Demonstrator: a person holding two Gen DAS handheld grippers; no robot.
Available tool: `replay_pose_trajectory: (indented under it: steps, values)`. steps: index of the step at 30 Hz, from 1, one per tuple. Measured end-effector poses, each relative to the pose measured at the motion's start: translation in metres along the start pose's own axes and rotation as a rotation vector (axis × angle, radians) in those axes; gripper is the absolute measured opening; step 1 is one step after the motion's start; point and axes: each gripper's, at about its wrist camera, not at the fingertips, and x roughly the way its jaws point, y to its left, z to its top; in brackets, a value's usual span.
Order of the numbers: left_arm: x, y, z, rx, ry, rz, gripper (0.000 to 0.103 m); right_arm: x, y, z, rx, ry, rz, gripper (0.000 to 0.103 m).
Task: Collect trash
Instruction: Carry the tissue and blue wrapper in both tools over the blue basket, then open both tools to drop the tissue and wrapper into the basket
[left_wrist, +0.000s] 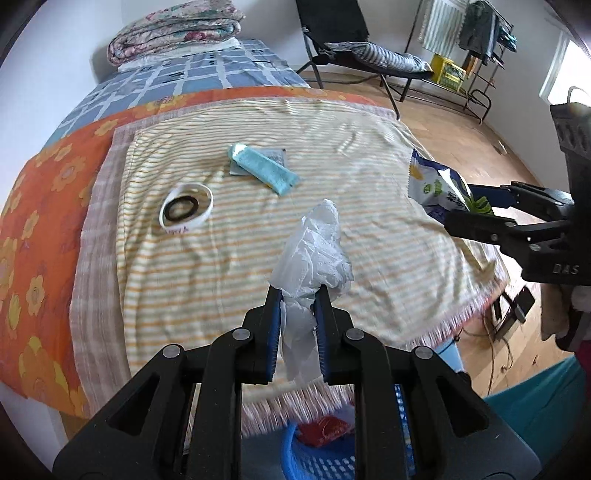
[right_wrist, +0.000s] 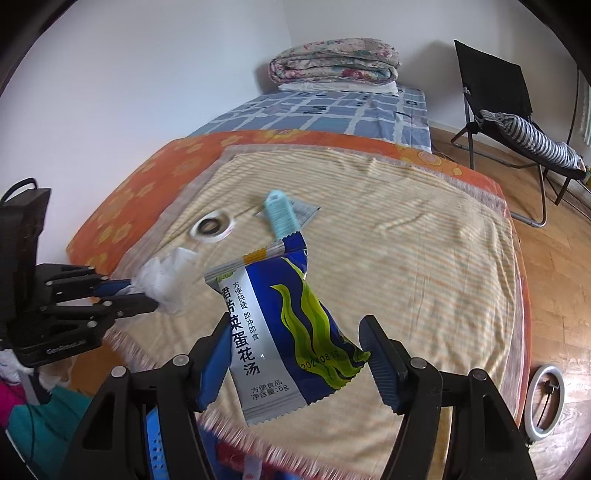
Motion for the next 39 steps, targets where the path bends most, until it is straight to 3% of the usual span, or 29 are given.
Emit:
replay_pose_trajectory:
  steps: [10,24,39]
  values:
    - [-0.012,-0.032,-0.053,0.094,0.025,-0.012,0.016,-0.019,0.028,-0.054,-0.031,0.044,0.028,0.069]
    - [0.011,-0.043,-0.122,0.112,0.161,-0.037,0.016,-0.006,0.048,-0.125,-0.078,0.16,0.035,0.07]
    - [0.023,-0.057,-0.143,0.136,0.216,-0.055,0.016,0.009,0.06,-0.158,-0.101,0.235,0.043,0.07]
